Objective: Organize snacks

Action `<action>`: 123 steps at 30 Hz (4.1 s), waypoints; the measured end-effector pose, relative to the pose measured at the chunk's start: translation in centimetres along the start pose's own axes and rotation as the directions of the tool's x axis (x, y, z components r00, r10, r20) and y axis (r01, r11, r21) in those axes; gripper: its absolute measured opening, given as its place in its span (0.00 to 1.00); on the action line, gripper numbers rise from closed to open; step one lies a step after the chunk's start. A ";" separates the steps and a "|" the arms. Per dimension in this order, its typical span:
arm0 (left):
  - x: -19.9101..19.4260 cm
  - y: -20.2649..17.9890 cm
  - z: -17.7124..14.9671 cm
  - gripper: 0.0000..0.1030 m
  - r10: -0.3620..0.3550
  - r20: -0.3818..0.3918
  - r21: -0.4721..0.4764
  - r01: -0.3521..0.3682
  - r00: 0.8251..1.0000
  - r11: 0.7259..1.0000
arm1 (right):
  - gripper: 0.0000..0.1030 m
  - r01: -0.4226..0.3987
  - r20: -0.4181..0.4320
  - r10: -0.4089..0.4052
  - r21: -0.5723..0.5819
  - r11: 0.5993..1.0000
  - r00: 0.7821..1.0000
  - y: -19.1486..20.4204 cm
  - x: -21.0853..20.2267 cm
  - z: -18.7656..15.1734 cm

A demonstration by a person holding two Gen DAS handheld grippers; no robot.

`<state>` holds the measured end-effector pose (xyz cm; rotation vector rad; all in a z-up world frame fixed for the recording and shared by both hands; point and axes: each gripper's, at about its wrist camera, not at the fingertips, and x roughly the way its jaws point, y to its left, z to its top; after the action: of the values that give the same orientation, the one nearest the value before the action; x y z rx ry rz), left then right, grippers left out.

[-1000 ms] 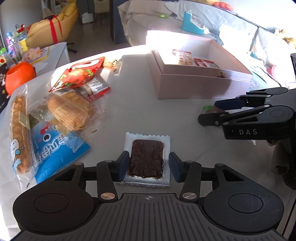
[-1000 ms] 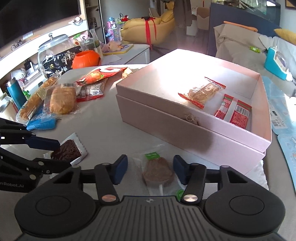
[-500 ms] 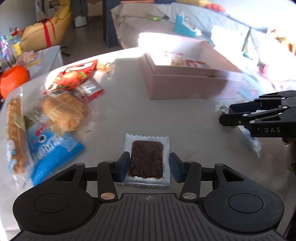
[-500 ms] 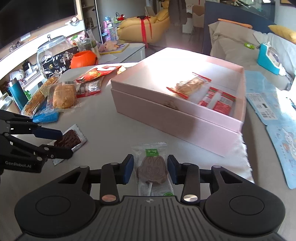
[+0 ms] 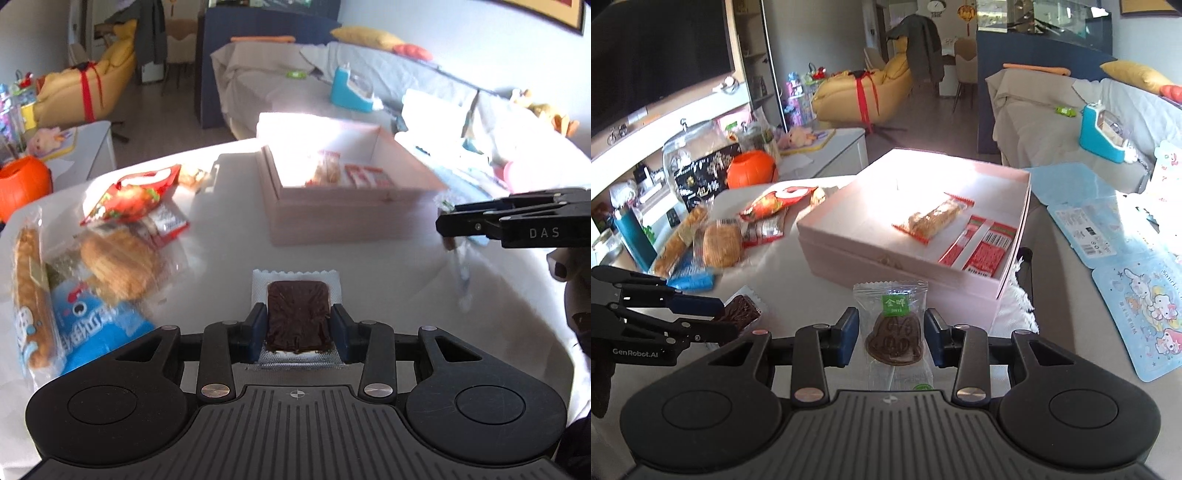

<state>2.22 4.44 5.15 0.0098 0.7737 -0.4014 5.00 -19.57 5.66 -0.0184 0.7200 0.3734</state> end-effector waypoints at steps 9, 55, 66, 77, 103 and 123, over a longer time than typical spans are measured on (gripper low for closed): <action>-1.7 -1.3 7.6 0.41 -0.054 0.257 0.025 0.049 0.965 0.998 | 0.18 -0.041 0.224 0.039 0.002 0.999 0.974 0.2 -4.7 6.1; 1.7 -1.6 -1.4 0.51 0.006 -0.133 0.183 0.019 0.991 0.983 | 0.77 -0.032 -0.129 0.012 -0.150 0.988 0.992 3.1 8.4 -1.4; 3.2 -0.8 -1.1 0.44 0.016 -0.143 0.139 0.004 0.990 0.990 | 0.48 -0.055 -0.128 0.037 -0.141 0.989 0.991 3.1 7.7 -1.1; 2.7 -1.2 -1.4 0.42 -0.002 -0.098 0.130 0.014 0.995 0.991 | 0.35 -0.100 -0.134 0.080 -0.148 0.984 0.988 3.9 6.1 -0.6; 0.3 8.3 6.2 0.41 0.141 0.200 -0.278 -0.082 0.970 0.957 | 0.83 0.116 0.056 -0.113 -0.051 0.992 0.992 -1.4 3.8 12.9; -7.4 17.4 -2.9 0.41 0.327 0.159 -0.516 -0.204 0.931 0.832 | 0.84 0.055 -0.305 -0.034 0.060 0.997 0.952 13.4 29.1 18.7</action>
<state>1.66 23.54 5.71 -0.4026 0.6025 0.0757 32.45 5.15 2.38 -0.0285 1.0356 0.3051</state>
